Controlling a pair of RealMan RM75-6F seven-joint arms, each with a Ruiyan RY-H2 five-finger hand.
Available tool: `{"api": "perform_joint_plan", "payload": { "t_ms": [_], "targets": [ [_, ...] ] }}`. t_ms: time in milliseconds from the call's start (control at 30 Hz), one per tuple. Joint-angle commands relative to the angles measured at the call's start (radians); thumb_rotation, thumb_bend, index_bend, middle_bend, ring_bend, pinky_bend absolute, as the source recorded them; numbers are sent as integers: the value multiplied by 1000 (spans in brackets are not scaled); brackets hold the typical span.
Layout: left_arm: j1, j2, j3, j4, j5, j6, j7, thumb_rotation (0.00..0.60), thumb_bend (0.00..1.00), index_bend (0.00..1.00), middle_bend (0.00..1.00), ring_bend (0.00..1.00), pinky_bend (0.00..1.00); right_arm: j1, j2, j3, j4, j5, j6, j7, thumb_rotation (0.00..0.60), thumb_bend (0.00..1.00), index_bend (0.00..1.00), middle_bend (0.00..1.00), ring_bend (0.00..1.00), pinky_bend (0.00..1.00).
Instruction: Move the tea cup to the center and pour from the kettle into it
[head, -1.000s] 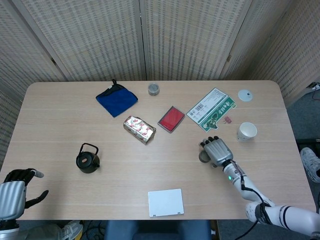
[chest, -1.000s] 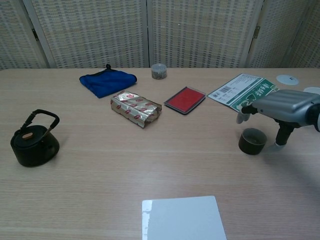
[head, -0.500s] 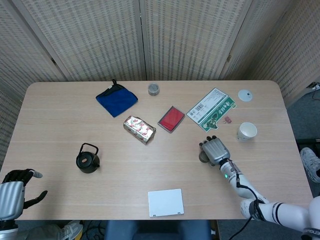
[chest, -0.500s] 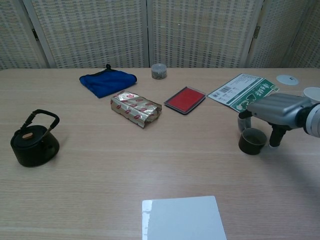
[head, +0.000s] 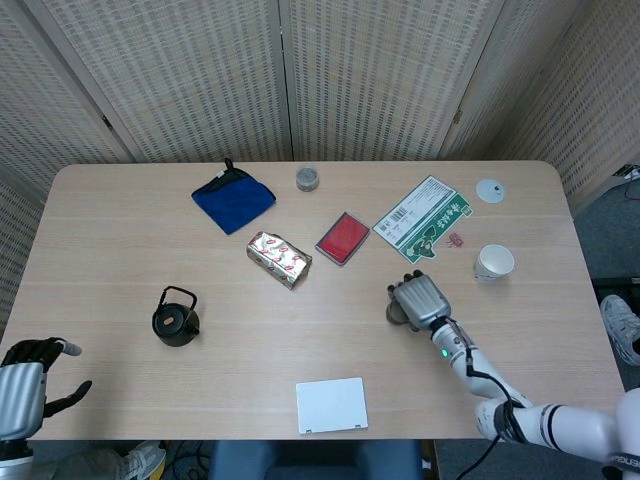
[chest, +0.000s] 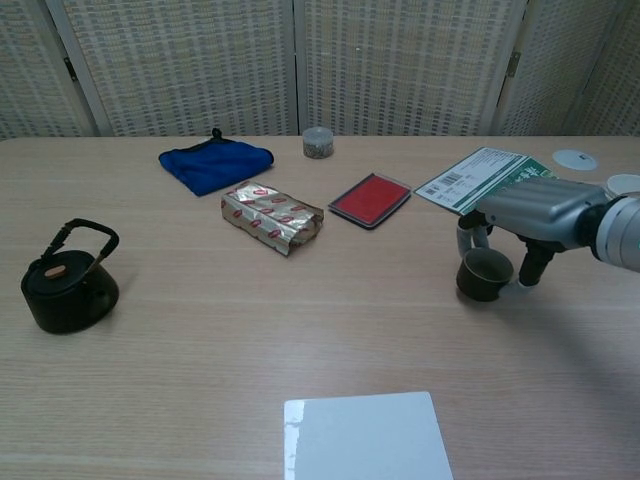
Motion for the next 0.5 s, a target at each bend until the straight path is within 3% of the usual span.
{"api": "perform_joint_plan", "payload": {
  "t_ms": [33,500],
  "targets": [
    [1,3,1,-3,7,5,4,600,147,453,398,337,224,31,7,17,-40,-2,-11,-10,600,256,502,458,264,260],
    [12,12,1,-14,13,26,24,600,147,453,399,337,217,224,-102,79,-84,137,-56,-164,600,257,502,459,265,260]
  ]
}}
